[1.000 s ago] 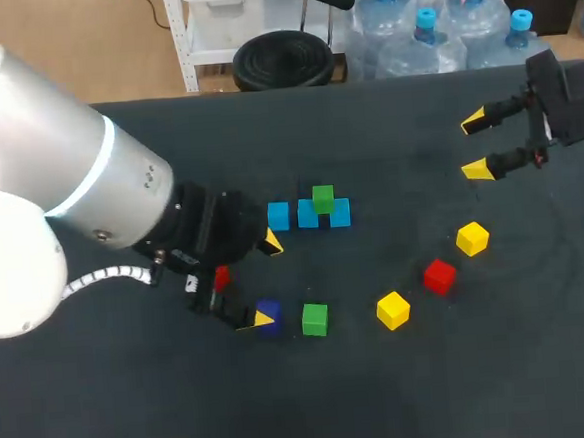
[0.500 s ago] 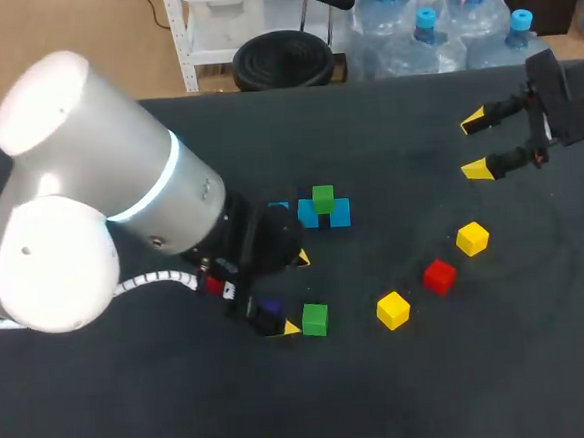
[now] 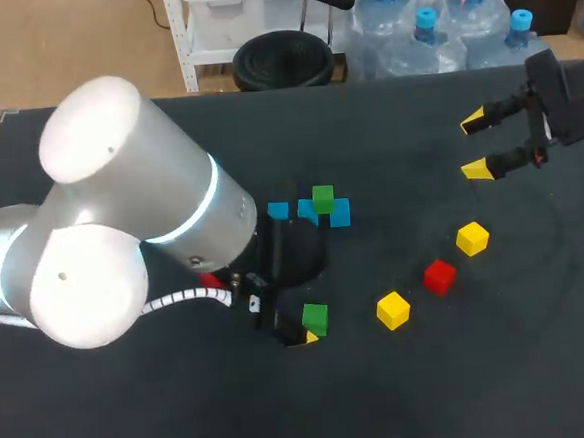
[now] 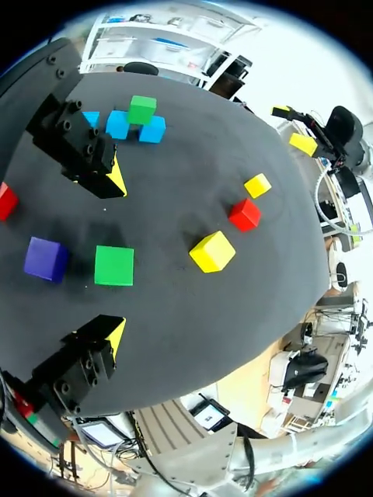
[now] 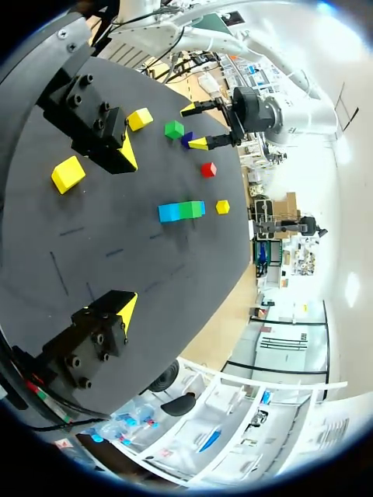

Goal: Place the blue cubes, place green cubes on the blue cubes, place the yellow cubes on the green cubes, then place the red cubes on the yellow cubes, and place purple cube on the red cubes.

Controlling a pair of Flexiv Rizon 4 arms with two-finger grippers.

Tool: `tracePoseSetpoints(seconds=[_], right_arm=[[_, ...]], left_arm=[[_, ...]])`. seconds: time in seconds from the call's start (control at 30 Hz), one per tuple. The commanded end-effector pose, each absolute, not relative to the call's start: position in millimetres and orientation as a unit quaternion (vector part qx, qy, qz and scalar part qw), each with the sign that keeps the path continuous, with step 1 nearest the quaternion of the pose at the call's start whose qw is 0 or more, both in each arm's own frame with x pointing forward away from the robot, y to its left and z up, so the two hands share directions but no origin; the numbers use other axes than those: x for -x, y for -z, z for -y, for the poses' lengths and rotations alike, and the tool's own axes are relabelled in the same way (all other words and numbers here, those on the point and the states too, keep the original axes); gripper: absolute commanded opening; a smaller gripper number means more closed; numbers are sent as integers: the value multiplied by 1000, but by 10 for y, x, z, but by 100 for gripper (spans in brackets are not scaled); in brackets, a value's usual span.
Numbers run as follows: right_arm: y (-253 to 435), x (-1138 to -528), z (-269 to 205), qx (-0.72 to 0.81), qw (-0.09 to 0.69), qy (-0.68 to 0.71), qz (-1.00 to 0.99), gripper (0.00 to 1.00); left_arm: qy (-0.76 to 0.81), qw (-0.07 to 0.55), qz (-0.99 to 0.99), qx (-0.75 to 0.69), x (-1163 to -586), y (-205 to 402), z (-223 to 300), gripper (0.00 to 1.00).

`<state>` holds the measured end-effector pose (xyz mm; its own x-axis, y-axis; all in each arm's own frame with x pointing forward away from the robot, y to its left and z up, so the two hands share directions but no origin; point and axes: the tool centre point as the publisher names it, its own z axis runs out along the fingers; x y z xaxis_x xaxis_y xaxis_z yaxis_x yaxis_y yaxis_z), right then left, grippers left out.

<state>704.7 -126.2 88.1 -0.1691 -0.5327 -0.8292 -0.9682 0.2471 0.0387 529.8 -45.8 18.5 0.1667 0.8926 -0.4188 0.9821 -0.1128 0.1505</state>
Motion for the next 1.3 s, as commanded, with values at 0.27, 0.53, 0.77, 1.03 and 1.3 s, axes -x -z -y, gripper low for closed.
tracePoseSetpoints(seconds=[0.27,0.53,0.77,1.03,1.3], right_arm=[[-875,-7050,1258,534,361,-302,-702,100],[-875,-7050,1258,534,361,-302,-702,100],[-875,-7050,1258,534,361,-302,-702,100],[-875,-7050,1258,534,361,-302,-702,100],[-875,-7050,1258,534,361,-302,-702,100]], left_arm=[[105,200,-647,-729,-5232,-99,455,100],[107,200,-649,-726,-5231,-85,432,55],[107,197,-649,-727,-5237,-60,423,48],[107,194,-648,-729,-5232,-47,433,25],[105,194,-649,-728,-5268,-97,425,0]])
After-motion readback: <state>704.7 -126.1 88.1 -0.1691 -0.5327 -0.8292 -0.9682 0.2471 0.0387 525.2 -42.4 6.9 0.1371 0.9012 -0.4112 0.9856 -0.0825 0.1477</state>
